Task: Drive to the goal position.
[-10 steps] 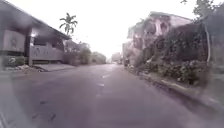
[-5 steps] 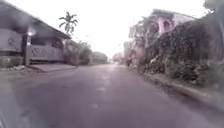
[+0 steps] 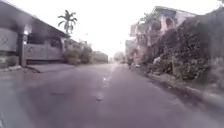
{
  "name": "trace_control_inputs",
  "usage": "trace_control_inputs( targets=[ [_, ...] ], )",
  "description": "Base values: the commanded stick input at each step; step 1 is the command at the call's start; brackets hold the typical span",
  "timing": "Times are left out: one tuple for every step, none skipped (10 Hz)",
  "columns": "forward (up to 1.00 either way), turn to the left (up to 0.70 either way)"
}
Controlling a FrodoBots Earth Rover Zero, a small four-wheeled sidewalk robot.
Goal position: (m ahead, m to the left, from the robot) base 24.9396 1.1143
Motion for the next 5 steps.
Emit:
trace_control_inputs(
  targets=[
    [1.00, -0.07],
    [1.00, -0.37],
    [1.00, -0.40],
    [1.00, -0.40],
    [1.00, -0.40]
  ],
)
